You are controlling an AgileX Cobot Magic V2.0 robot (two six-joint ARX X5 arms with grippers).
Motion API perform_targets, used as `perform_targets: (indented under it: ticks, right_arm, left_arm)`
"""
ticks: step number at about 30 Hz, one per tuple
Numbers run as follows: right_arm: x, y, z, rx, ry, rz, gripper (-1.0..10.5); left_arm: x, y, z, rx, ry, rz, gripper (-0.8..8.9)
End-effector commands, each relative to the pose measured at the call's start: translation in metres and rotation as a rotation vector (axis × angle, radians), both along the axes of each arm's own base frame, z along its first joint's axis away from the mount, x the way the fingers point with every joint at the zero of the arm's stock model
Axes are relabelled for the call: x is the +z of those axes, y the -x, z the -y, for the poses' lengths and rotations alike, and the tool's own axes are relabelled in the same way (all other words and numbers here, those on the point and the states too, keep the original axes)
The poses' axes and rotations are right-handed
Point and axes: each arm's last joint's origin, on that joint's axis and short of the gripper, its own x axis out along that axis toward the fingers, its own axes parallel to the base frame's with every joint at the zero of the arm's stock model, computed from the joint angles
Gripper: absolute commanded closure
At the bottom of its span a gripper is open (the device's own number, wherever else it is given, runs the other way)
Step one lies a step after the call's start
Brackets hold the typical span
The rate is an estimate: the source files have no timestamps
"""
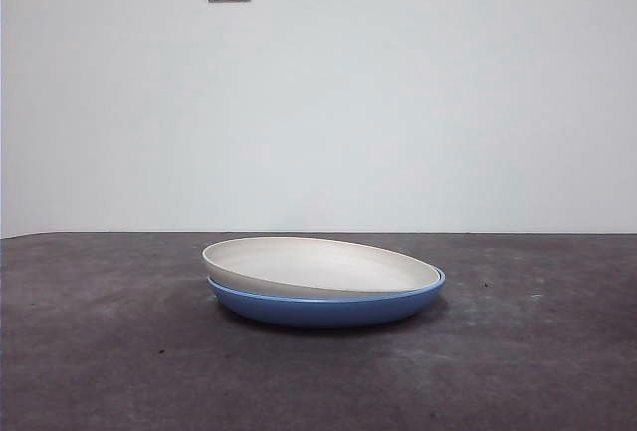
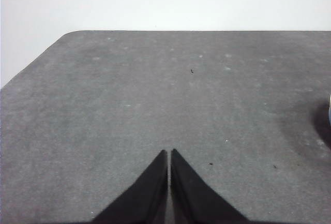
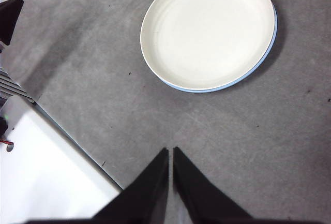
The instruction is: Pick up the white plate, put it on the blue plate, put it on desk
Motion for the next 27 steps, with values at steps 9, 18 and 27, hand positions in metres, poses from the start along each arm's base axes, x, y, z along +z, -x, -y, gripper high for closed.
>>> perform_targets:
  ticks: [9, 18, 27]
  right_arm:
    - [0.017, -0.001, 0.015, -0.092, 0.025, 0.316, 9.4]
    - [-0.018, 0.017, 0.052, -0.399, -0.02, 0.696, 9.4]
    - [-0.087, 0.029, 0.065, -0.617, 0.035, 0.837, 9.4]
  left_arm:
    - [-0.008, -0.001, 0.0, 0.005, 0.004, -0.028, 8.04]
    - [-0.008, -0.001, 0.0, 0.005, 0.004, -0.028, 8.04]
    - [-0.008, -0.001, 0.0, 0.005, 0.004, -0.028, 8.04]
